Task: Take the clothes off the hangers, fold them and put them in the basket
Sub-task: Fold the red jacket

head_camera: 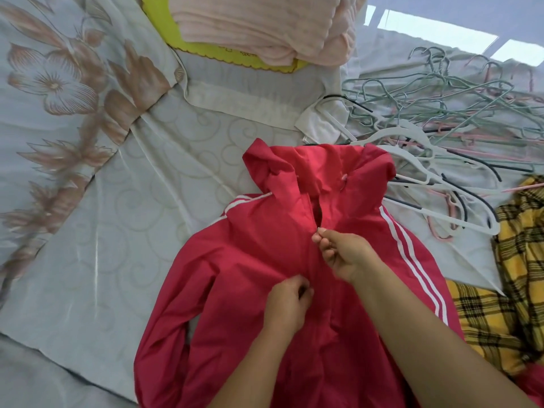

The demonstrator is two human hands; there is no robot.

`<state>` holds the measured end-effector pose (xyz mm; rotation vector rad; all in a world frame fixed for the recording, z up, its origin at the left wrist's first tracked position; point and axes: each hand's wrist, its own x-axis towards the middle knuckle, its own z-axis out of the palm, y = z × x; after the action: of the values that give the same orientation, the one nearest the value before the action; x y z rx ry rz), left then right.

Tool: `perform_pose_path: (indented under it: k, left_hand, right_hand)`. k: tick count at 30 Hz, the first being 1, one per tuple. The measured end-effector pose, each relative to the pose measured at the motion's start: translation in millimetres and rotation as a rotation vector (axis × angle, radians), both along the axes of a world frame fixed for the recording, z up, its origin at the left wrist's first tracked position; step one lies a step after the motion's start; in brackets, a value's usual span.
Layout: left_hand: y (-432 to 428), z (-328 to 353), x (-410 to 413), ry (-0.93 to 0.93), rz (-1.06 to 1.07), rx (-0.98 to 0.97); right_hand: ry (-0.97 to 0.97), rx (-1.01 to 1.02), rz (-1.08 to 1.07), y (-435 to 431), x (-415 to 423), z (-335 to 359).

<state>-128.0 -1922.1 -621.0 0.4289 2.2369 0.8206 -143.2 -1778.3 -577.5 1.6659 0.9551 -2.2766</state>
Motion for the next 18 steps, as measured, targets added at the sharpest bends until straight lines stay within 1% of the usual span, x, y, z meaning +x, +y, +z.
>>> perform_pose_path:
  k: [3, 5, 7, 9, 11, 12, 13, 14, 15, 16, 17, 18]
  left_hand:
    - [-14.3, -5.5, 6.5, -0.049, -0.055, -0.03]
    - [-15.8, -8.3, 3.5, -0.079, -0.063, -0.038]
    - [-10.9, -6.0, -1.3, -0.054, -0.081, -0.048]
    - [-6.0, -3.1, -3.6, -0.059, -0.131, -0.073]
    - [-6.0, 1.8, -10.4, -0.194, -0.116, -0.025]
    - [-8.4, 4.1, -18.8, -0.245, -0.083, 0.03]
    - [-11.5, 5.2, -31.5, -0.233, -0.034, 0.09]
    - [-14.4, 5.5, -48.5, -0.156, 0.031, 0.144]
    - [-17.6, 4.7, -69.1, -0.04, 0.103, 0.176]
    - [-20.0, 3.2, -91.8, 0.095, 0.162, 0.161]
    - [-20.2, 0.1, -115.1, 0.214, 0.199, 0.113]
    - [-18.6, -3.6, -137.5, 0.309, 0.206, 0.042]
  right_hand:
    - [0.056, -0.005, -0.092, 18.7, -24.7, 7.1]
    - [0.08, 0.03, -0.133, 34.1, -42.2, 11.6]
    - [0.082, 0.079, -0.117, 43.0, -52.7, 10.2]
    - [0.074, 0.139, -0.038, 44.1, -52.4, 6.1]
    - [0.052, 0.253, 0.108, 45.8, -40.9, -1.4]
    - [0.043, 0.35, 0.143, 48.9, -31.6, -5.7]
    - [0.02, 0.489, 0.155, 56.5, -19.4, -12.0]
    - [-0.027, 0.656, 0.156, 65.9, -5.3, -17.9]
    - [-0.108, 0.836, 0.179, 76.1, 10.0, -24.2]
    - [-0.219, 0.986, 0.25, 85.7, 24.8, -30.1]
    - [-0.343, 1.079, 0.352, 93.9, 39.3, -36.8]
    - [-0.441, 1.091, 0.448, 98.8, 51.6, -41.5]
